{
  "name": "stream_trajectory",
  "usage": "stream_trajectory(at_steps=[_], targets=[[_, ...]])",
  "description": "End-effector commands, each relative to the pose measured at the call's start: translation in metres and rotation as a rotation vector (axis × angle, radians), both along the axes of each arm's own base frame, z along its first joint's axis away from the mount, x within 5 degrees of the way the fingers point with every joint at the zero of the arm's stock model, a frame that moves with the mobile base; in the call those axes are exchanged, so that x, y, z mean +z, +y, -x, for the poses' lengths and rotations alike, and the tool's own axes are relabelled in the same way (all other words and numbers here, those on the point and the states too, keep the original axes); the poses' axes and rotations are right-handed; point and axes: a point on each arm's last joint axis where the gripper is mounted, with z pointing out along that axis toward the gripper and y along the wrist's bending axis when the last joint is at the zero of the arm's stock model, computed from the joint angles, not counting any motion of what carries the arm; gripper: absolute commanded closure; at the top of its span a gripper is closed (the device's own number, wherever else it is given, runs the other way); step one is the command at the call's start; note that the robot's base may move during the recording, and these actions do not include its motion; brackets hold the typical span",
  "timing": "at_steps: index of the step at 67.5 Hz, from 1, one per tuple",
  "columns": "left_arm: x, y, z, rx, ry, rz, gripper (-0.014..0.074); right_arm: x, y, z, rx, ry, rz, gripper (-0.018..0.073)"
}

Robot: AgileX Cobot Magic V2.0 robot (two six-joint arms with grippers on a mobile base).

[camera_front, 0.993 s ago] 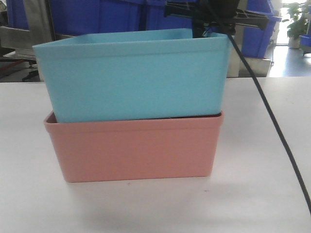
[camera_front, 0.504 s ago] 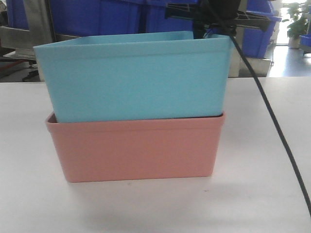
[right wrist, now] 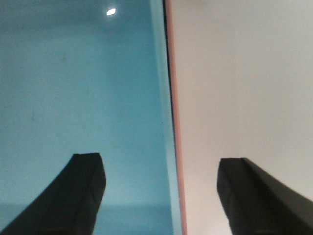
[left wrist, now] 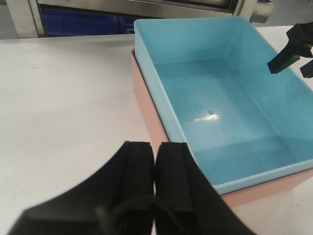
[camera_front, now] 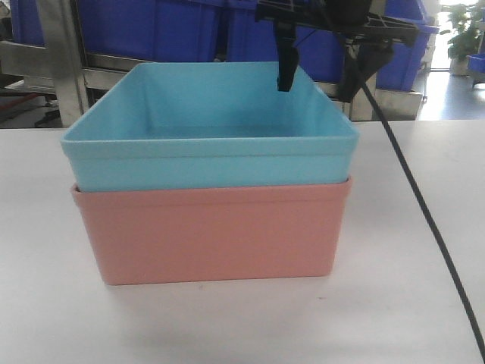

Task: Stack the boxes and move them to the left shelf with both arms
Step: 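Lower the light-blue bin into the pink bin and release the right gripper, then lower both grippers onto the rims of the stacked bins and grip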

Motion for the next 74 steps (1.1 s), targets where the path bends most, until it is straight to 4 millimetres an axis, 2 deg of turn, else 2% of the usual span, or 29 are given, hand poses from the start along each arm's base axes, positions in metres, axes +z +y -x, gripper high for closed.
stream_trajectory(at_steps=[1,16,26,33,40,48,52,59,63,74], targets=[[0.016,0.0,0.0,0.004,-0.093,0.046,0.0603,0.048,-0.006,0.01,-0.004,-0.15,-0.054,-0.0065],[0.016,0.0,0.0,0.003,-0.091,0.046,0.0603,0.071,-0.015,0.021,-0.005,-0.201,-0.03,-0.0065],[0.016,0.0,-0.001,0.003,-0.089,0.047,0.0603,0.092,-0.026,0.035,-0.003,-0.25,0.018,-0.0065],[0.014,-0.001,-0.003,0.003,-0.078,0.043,0.057,0.107,-0.034,0.047,0.016,-0.27,0.054,-0.0065],[0.016,-0.003,-0.009,0.002,-0.048,0.031,0.0456,0.115,-0.038,0.056,0.041,-0.277,0.07,-0.0065],[0.021,-0.008,-0.02,-0.001,0.017,0.006,0.0256,0.121,-0.04,0.061,0.055,-0.291,0.081,-0.0065],[0.023,-0.011,-0.028,-0.002,0.055,-0.009,0.0162,0.121,-0.041,0.061,0.065,-0.296,0.094,-0.0065],[0.032,-0.019,-0.045,-0.009,0.139,-0.02,0.0055,0.12,-0.041,0.059,0.07,-0.301,0.107,-0.0065],[0.034,-0.026,-0.058,-0.017,0.191,-0.005,0.0025,0.12,-0.041,0.059,0.07,-0.312,0.107,-0.0065],[0.046,-0.049,-0.097,-0.048,0.293,0.087,0.0024,0.119,-0.039,0.053,0.072,-0.342,0.099,-0.0065]])
